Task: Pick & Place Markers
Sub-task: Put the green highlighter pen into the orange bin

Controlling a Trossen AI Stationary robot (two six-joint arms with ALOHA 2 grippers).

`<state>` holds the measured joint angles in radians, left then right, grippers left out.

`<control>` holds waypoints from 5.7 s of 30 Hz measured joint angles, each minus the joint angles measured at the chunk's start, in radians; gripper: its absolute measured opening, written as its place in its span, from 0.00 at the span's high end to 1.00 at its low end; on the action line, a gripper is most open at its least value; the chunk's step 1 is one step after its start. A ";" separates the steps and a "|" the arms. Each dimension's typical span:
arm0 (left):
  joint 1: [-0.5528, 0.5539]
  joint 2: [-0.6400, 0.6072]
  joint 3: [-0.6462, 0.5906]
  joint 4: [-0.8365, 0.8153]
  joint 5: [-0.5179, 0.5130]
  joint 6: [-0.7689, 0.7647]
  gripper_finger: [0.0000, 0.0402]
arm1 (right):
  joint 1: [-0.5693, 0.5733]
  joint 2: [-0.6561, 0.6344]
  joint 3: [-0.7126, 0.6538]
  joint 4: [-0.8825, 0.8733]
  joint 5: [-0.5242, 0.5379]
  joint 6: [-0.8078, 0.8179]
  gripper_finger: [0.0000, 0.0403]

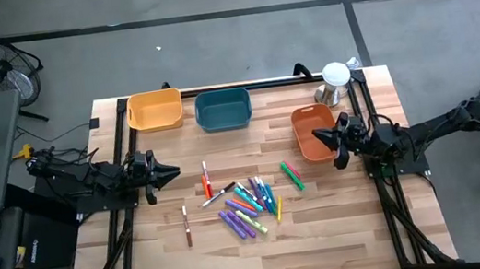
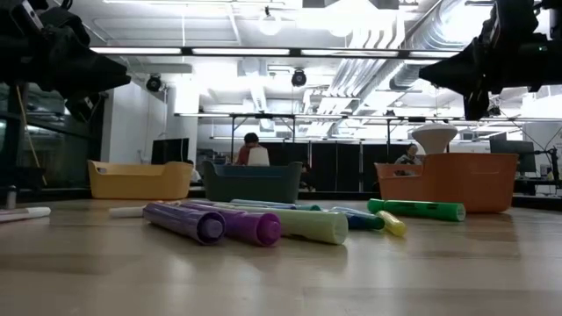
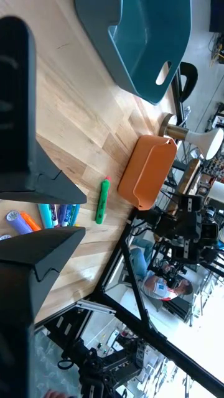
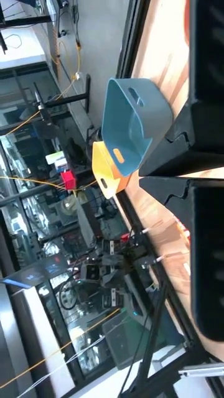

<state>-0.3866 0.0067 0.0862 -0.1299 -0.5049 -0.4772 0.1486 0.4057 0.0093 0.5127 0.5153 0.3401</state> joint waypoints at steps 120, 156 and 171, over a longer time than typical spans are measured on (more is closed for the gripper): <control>0.000 0.000 0.000 0.000 0.000 0.000 0.83 | 0.019 1.384 1.030 -1.265 -0.548 1.066 0.45; 0.000 0.000 0.000 0.000 0.000 0.000 0.83 | 0.014 1.383 1.014 -1.262 -0.609 0.968 0.83; 0.000 0.000 0.000 0.000 0.000 0.000 0.83 | 0.015 1.339 1.100 -1.255 -0.669 0.938 0.84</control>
<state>-0.3866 0.0067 0.0861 -0.1299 -0.5049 -0.4770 0.1636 1.7449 1.1094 -0.7419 -0.1533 1.2778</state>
